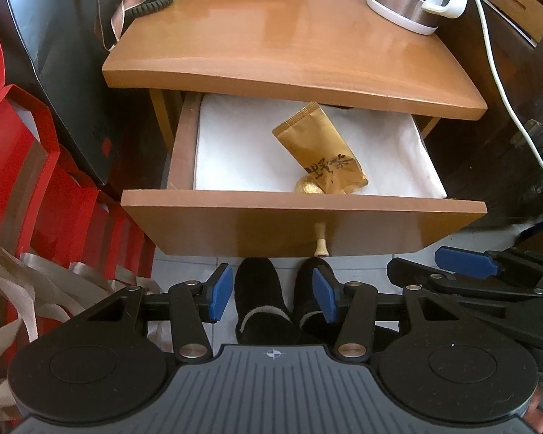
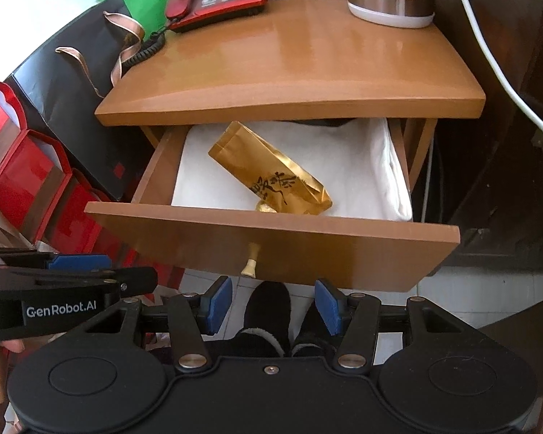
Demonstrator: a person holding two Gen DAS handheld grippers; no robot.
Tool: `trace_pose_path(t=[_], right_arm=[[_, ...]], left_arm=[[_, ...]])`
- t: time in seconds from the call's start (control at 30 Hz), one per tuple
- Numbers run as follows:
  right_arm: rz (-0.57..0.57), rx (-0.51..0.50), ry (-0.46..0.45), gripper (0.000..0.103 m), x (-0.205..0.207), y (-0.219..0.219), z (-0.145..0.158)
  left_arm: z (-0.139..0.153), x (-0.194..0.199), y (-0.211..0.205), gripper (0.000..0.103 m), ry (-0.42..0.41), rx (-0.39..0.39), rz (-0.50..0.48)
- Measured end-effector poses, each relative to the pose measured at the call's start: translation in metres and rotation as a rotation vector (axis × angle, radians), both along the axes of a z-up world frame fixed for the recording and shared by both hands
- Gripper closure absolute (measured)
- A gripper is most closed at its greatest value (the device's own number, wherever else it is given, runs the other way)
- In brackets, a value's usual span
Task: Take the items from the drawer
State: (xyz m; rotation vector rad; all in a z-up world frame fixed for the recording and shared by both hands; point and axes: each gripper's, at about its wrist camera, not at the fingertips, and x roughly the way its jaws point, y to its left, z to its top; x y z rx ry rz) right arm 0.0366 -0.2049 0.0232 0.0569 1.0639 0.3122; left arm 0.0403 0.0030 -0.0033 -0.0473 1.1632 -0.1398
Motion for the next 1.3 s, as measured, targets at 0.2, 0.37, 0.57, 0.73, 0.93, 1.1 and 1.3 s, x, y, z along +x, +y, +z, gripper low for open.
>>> trace_pose_path(t=[0.2, 0.37, 0.57, 0.73, 0.93, 1.1, 1.3], right_arm=[[-0.016, -0.005, 0.011, 0.053, -0.002, -0.001, -0.002], [-0.027, -0.002, 0.015, 0.052, -0.004, -0.001, -0.002], [-0.031, -0.005, 0.019, 0.051, -0.006, 0.000, -0.003], [-0.042, -0.005, 0.024, 0.049, -0.007, -0.001, -0.005], [-0.050, -0.002, 0.034, 0.049, -0.008, -0.001, -0.009], [-0.048, -0.004, 0.040, 0.049, -0.009, 0.001, -0.011], [-0.047, -0.006, 0.049, 0.049, -0.010, 0.005, -0.015]], left_arm=[[-0.002, -0.002, -0.001, 0.051, 0.006, 0.007, 0.002], [-0.001, -0.002, 0.001, 0.051, 0.008, 0.004, 0.015], [-0.002, -0.003, 0.000, 0.051, 0.015, 0.008, 0.017], [-0.004, -0.003, -0.001, 0.051, 0.020, 0.017, 0.017], [-0.007, -0.003, -0.003, 0.051, 0.022, 0.028, 0.009], [-0.009, -0.004, -0.003, 0.051, 0.019, 0.041, 0.002], [-0.012, -0.004, -0.002, 0.051, 0.027, 0.050, 0.008]])
